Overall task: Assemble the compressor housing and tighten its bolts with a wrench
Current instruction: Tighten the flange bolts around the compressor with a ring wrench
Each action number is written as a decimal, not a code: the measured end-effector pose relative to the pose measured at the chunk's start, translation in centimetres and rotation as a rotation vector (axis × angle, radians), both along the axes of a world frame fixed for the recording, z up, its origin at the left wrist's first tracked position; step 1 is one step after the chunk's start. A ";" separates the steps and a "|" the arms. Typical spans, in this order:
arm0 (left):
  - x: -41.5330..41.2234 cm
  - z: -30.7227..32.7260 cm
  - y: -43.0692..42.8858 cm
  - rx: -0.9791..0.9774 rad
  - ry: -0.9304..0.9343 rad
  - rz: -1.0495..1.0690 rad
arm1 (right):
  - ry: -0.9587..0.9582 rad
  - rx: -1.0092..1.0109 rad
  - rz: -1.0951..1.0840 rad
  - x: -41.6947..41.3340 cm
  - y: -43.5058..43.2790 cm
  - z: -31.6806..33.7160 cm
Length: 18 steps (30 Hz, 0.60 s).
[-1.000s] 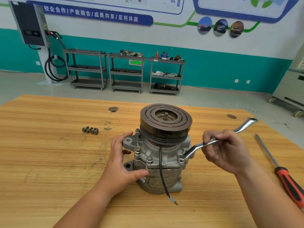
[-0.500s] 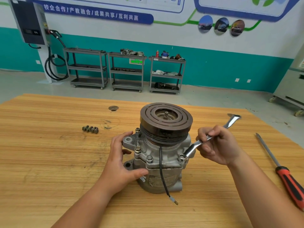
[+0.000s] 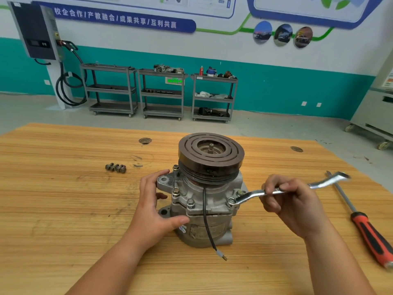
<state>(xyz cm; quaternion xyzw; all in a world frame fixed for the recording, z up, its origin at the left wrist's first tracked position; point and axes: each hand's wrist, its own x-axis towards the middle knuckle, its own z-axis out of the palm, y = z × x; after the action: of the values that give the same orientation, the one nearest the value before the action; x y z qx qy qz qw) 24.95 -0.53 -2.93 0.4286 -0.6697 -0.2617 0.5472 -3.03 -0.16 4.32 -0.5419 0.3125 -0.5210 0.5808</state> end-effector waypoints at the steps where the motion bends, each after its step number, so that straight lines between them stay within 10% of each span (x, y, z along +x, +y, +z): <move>1: 0.0 0.1 0.0 -0.009 -0.006 0.008 | 0.010 -0.008 -0.055 0.1 0.9 -0.1; 10: 0.0 0.1 0.1 -0.042 -0.011 0.014 | 0.140 -0.131 -0.501 5.3 9.3 -0.6; 18: -0.1 0.4 0.3 -0.026 -0.002 0.013 | 0.283 -0.065 -0.396 7.8 12.1 -0.7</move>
<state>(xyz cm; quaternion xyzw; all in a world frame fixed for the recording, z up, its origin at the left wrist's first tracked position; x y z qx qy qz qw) 24.88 -0.24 -2.49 0.4259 -0.6707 -0.2493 0.5537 4.77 11.99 3.63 -0.5559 0.4740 -0.5534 0.4000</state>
